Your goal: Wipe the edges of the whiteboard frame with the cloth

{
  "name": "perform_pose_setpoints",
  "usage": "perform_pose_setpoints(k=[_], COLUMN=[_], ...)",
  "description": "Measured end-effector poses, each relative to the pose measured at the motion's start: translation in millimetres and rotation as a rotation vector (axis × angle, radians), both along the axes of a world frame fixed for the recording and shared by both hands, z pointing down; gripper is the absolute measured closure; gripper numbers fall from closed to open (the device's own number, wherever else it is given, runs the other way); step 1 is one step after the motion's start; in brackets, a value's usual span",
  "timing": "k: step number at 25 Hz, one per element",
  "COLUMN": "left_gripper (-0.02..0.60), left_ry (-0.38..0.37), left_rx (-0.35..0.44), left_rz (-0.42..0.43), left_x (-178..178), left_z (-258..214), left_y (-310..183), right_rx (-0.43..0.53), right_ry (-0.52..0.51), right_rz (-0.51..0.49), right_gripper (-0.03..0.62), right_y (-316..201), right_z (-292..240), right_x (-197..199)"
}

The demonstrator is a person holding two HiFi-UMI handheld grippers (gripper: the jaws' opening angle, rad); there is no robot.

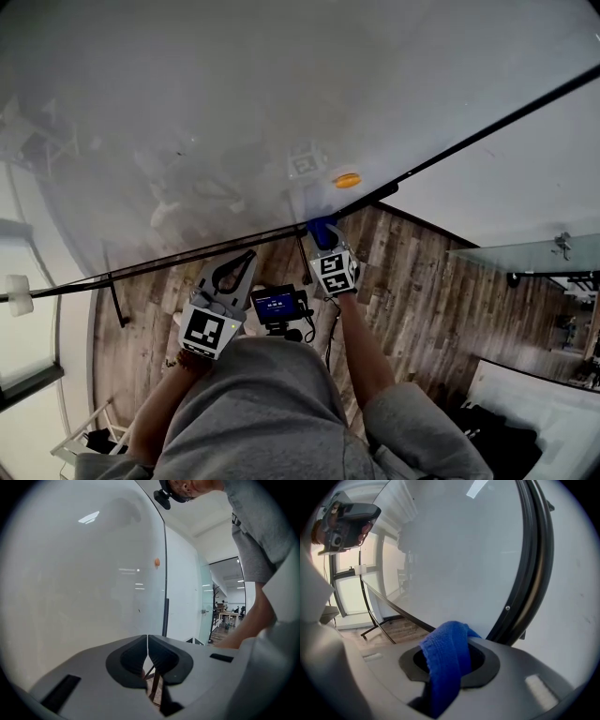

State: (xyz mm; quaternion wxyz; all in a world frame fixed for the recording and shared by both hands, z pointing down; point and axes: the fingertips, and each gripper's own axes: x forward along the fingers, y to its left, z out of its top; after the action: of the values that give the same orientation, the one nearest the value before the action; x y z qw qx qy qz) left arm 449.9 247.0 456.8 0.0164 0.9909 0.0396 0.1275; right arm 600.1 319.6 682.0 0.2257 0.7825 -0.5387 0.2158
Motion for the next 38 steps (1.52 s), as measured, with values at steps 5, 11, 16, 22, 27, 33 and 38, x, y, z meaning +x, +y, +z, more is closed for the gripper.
perform_pose_setpoints(k=[5, 11, 16, 22, 27, 33, 38], left_gripper=[0.566, 0.566, 0.566, 0.566, 0.566, 0.566, 0.567], left_ry=[-0.001, 0.000, 0.008, 0.012, 0.010, 0.001, 0.002], left_rx=[-0.016, -0.023, -0.022, -0.006, 0.003, -0.004, -0.008], left_rz=[0.001, -0.023, -0.041, -0.030, -0.030, -0.017, -0.025], left_x=[0, -4, -10, -14, -20, -25, -33], left_z=[-7, -4, -4, -4, -3, -5, -6], left_y=[-2, -7, -15, -13, -19, -18, -26], right_rx=[-0.002, 0.000, -0.012, -0.017, -0.019, -0.010, -0.013], right_ry=[0.004, 0.000, -0.007, -0.002, -0.008, -0.016, -0.018], right_rz=[0.001, -0.010, -0.031, -0.045, -0.038, -0.037, -0.030], right_gripper=[0.480, 0.480, 0.480, 0.480, 0.482, 0.481, 0.482], right_y=[-4, -7, -13, -16, -20, -27, -34], right_z=[2, 3, 6, 5, 7, 7, 6], right_x=[-4, -5, -14, -18, -23, -32, -40])
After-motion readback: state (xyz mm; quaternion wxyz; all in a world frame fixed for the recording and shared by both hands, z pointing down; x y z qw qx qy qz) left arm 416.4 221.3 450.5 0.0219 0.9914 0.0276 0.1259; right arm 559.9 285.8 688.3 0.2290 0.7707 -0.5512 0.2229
